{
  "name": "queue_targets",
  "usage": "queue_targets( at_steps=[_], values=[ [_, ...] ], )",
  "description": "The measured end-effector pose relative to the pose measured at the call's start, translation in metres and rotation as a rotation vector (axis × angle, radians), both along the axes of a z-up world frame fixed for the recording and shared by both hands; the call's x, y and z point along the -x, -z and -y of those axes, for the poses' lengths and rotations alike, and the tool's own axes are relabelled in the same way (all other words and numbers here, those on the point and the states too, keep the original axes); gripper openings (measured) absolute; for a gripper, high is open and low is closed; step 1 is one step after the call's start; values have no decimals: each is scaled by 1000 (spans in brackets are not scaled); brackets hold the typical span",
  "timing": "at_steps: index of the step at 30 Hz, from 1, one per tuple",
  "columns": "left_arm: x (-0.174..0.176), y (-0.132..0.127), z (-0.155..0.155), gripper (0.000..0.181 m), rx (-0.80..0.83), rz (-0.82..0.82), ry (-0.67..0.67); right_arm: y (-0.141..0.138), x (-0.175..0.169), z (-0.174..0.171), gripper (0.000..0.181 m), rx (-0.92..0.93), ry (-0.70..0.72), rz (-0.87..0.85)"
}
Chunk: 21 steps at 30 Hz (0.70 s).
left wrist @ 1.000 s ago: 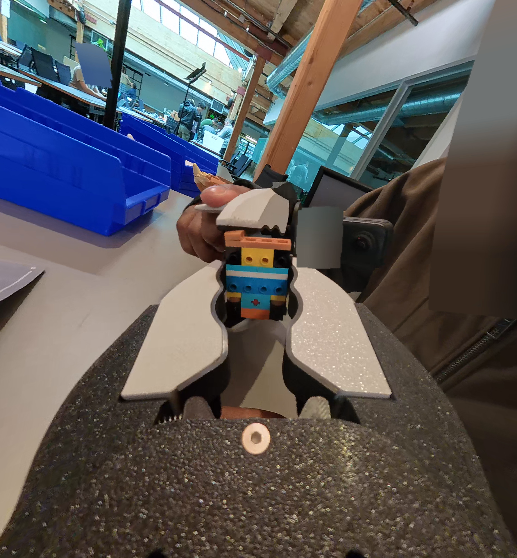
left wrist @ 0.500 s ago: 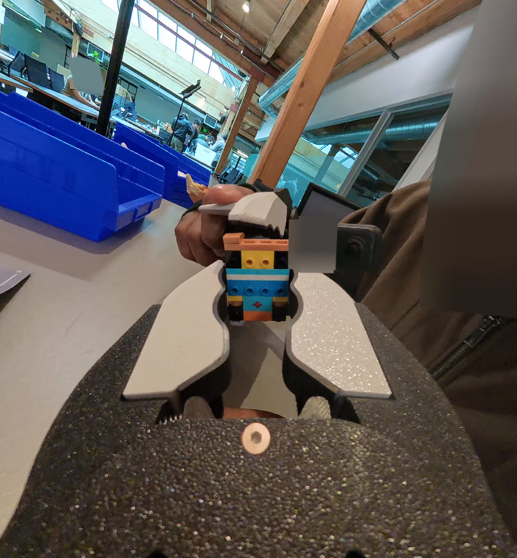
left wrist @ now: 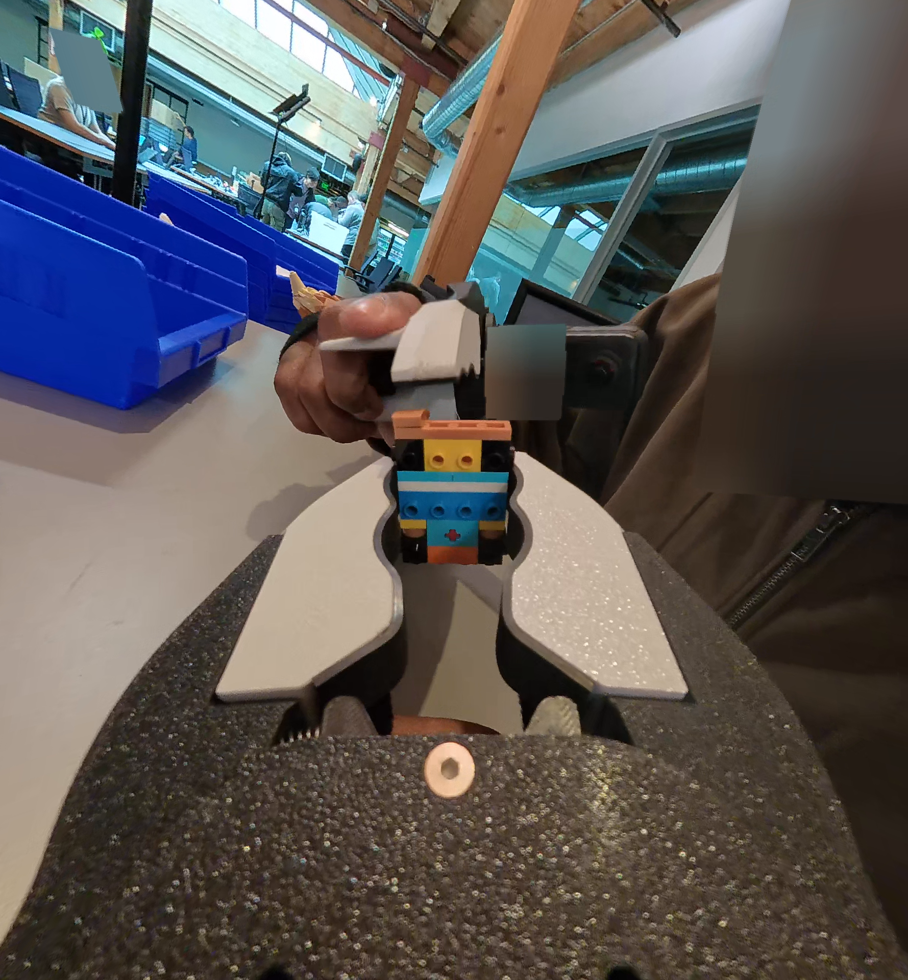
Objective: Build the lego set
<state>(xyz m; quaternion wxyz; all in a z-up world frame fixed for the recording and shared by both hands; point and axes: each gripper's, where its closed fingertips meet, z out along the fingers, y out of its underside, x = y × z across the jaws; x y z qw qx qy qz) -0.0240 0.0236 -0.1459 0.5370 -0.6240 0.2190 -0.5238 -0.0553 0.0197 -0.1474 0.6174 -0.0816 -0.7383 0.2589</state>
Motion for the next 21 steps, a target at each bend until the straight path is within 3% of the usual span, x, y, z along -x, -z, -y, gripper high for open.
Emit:
queue_targets(
  at_steps=[3,21],
  values=[
    [0,1,-1,37,6,-3,-3,4,0,1,50,-37,1,-13],
    [-1,5,-3,36,31,-31,-13,9,0,0,48,-67,-11,-14]
  ],
)
